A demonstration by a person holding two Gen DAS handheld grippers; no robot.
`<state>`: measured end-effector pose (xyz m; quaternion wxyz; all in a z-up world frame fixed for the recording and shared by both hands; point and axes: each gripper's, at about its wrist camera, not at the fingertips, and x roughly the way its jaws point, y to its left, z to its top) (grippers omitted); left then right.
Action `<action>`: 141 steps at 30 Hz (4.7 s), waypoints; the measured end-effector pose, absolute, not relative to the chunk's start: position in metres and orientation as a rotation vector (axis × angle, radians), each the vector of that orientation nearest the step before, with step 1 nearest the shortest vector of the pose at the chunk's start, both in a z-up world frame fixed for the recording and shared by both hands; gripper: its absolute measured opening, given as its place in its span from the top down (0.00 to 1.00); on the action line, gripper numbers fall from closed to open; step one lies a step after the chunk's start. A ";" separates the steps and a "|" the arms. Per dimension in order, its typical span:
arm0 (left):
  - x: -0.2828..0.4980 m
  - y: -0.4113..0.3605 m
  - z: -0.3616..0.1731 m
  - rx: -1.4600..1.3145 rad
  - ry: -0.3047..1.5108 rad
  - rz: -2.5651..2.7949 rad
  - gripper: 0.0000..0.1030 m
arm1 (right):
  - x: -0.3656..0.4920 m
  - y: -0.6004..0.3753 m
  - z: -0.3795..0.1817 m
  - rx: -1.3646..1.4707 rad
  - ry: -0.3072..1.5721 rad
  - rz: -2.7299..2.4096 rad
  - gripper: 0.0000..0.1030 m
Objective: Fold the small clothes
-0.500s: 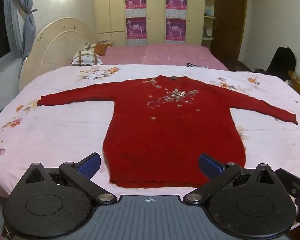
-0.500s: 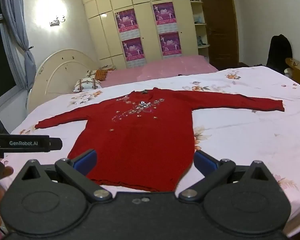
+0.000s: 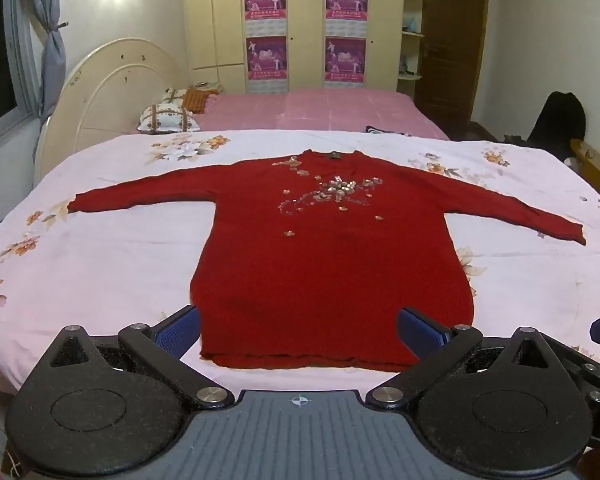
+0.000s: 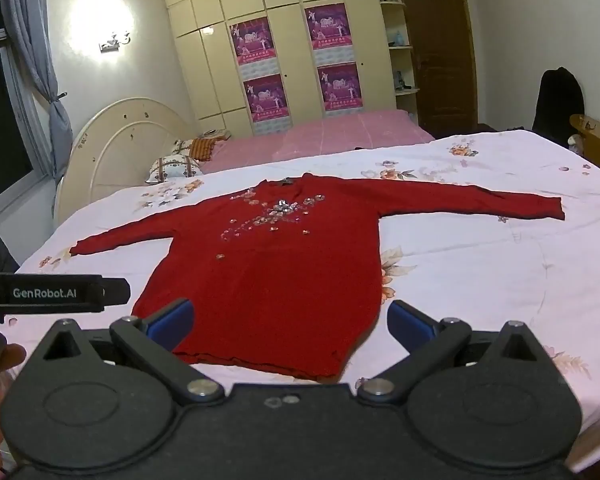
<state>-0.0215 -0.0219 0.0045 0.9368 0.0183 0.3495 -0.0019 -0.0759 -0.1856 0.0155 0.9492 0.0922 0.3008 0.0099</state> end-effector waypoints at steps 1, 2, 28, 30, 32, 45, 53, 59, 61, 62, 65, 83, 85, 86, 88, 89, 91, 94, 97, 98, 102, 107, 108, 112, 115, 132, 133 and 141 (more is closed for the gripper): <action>-0.021 -0.022 0.005 0.036 0.716 -0.003 0.00 | -0.076 -0.184 0.015 0.187 0.611 0.019 0.01; -0.020 -0.022 0.004 0.036 0.717 -0.003 0.00 | -0.075 -0.185 0.015 0.190 0.611 0.017 0.01; -0.010 -0.030 0.005 0.021 0.734 0.017 0.00 | -0.074 -0.198 0.021 0.199 0.616 0.031 0.01; -0.011 -0.030 0.005 0.023 0.733 0.019 0.00 | -0.075 -0.198 0.022 0.200 0.615 0.034 0.01; -0.010 -0.029 0.005 0.020 0.735 0.019 0.00 | -0.074 -0.198 0.022 0.199 0.614 0.038 0.01; -0.007 -0.022 0.005 0.014 0.742 0.020 0.00 | -0.074 -0.196 0.022 0.199 0.619 0.041 0.01; -0.004 -0.017 0.004 0.012 0.749 0.028 0.00 | -0.071 -0.193 0.022 0.202 0.623 0.043 0.01; -0.003 -0.017 0.003 0.012 0.750 0.026 0.00 | -0.068 -0.190 0.021 0.207 0.627 0.045 0.01; -0.003 -0.017 0.003 0.010 0.752 0.027 0.00 | -0.068 -0.191 0.021 0.206 0.629 0.044 0.01; -0.002 -0.017 0.003 0.011 0.753 0.028 0.00 | -0.068 -0.191 0.021 0.207 0.628 0.045 0.01; -0.002 -0.017 0.002 0.010 0.753 0.030 0.00 | -0.068 -0.191 0.021 0.205 0.629 0.044 0.01; 0.025 -0.027 -0.006 0.034 0.780 0.008 0.00 | -0.051 -0.197 0.013 0.198 0.640 -0.009 0.01; 0.033 -0.028 -0.009 0.036 0.787 0.003 0.00 | -0.046 -0.199 0.011 0.200 0.643 -0.014 0.01; 0.037 -0.029 -0.010 0.038 0.790 0.000 0.00 | -0.044 -0.200 0.010 0.200 0.645 -0.018 0.01; 0.045 -0.030 -0.012 0.040 0.796 -0.004 0.00 | -0.038 -0.200 0.008 0.194 0.647 -0.024 0.01; 0.050 -0.031 -0.014 0.043 0.799 -0.008 0.00 | -0.035 -0.200 0.007 0.192 0.647 -0.031 0.01; 0.061 -0.032 -0.018 0.050 0.807 -0.014 0.00 | -0.028 -0.201 0.005 0.192 0.642 -0.037 0.01; 0.079 -0.033 -0.024 0.056 0.813 -0.020 0.00 | -0.015 -0.204 0.002 0.187 0.641 -0.059 0.01; 0.101 -0.033 -0.029 0.056 0.815 -0.034 0.00 | 0.001 -0.208 -0.003 0.195 0.646 -0.068 0.01; 0.109 -0.033 -0.031 0.058 0.814 -0.038 0.00 | 0.006 -0.209 -0.005 0.198 0.643 -0.071 0.01; 0.144 -0.034 -0.039 0.077 0.811 -0.055 0.00 | 0.031 -0.217 -0.012 0.203 0.631 -0.109 0.03; 0.192 -0.037 -0.053 0.098 0.828 -0.099 0.00 | 0.067 -0.227 -0.025 0.237 0.655 -0.160 0.23; 0.202 -0.038 -0.055 0.101 0.831 -0.109 0.00 | 0.074 -0.229 -0.027 0.244 0.655 -0.174 0.23; 0.235 -0.045 -0.065 0.112 0.844 -0.139 0.00 | 0.095 -0.235 -0.032 0.248 0.662 -0.220 0.27; 0.256 -0.054 -0.073 0.119 0.850 -0.155 0.00 | 0.107 -0.247 -0.036 0.269 0.665 -0.263 0.28; 0.341 -0.183 -0.120 0.171 0.899 -0.157 0.00 | 0.154 -0.437 -0.086 0.404 0.765 -0.485 0.51; 0.347 -0.191 -0.123 0.173 0.899 -0.148 0.00 | 0.156 -0.447 -0.089 0.406 0.770 -0.497 0.51; 0.374 -0.223 -0.140 0.174 0.911 -0.117 0.00 | 0.168 -0.527 -0.110 0.474 0.782 -0.601 0.59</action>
